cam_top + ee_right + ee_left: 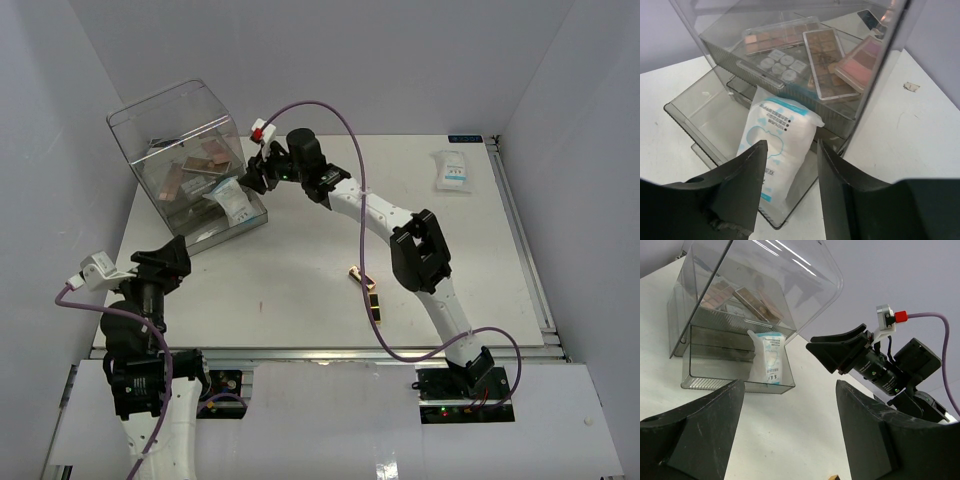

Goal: Organize the makeup

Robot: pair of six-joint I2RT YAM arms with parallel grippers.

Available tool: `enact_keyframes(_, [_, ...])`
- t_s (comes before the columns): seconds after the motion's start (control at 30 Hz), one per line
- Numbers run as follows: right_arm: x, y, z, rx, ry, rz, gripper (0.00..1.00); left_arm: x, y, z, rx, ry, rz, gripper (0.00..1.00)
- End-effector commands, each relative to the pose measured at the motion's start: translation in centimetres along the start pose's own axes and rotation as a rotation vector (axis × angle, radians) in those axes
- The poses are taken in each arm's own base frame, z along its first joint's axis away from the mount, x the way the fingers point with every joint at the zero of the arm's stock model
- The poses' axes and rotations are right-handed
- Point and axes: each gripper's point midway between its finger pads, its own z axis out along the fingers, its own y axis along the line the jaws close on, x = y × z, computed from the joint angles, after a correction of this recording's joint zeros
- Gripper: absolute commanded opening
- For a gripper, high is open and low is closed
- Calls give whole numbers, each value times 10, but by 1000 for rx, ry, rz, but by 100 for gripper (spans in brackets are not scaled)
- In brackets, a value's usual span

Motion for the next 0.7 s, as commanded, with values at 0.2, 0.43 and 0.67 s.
enact_keyframes(0.2, [-4, 1, 16, -7, -67, 14, 50, 3, -2, 0, 10, 18, -3, 84])
enact_keyframes(0.43, [18, -11, 31, 64, -58, 10, 50, 4, -1, 0, 4, 22, -3, 84])
enact_keyframes(0.67, [37, -21, 43, 124, -44, -17, 46, 7, 1, 0, -3, 32, -10, 84])
